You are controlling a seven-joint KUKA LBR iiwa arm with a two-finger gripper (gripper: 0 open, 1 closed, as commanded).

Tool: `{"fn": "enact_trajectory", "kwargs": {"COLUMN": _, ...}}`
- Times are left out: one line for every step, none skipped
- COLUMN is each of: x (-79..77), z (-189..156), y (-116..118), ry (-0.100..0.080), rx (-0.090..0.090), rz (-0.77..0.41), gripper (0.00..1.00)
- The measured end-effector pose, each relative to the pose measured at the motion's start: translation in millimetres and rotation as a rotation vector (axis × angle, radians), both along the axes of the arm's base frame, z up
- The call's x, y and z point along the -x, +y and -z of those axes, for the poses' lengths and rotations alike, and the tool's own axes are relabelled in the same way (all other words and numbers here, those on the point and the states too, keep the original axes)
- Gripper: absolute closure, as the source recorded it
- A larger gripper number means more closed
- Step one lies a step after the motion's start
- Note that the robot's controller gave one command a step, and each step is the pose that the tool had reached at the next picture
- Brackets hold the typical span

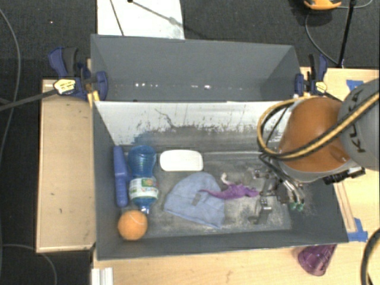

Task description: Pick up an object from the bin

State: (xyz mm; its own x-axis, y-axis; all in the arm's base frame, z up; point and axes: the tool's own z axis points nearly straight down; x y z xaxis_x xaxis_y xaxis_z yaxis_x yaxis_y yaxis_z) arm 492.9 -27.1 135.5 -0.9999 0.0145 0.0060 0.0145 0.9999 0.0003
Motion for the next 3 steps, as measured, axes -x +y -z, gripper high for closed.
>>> {"fn": "enact_trajectory", "kwargs": {"x": -1.9, "z": -4.2, "y": 0.0, "ry": -0.008, "rx": 0.0, "rz": -0.001, "gripper": 0.0}}
{"fn": "enact_trajectory", "kwargs": {"x": -37.4, "z": 37.2, "y": 9.9, "ry": -0.014, "rx": 0.0, "rz": 0.015, "gripper": 0.0}}
{"fn": "enact_trajectory", "kwargs": {"x": -38.1, "z": 62.7, "y": 8.4, "ry": -0.012, "rx": -0.001, "rz": 0.052, "gripper": 1.0}}
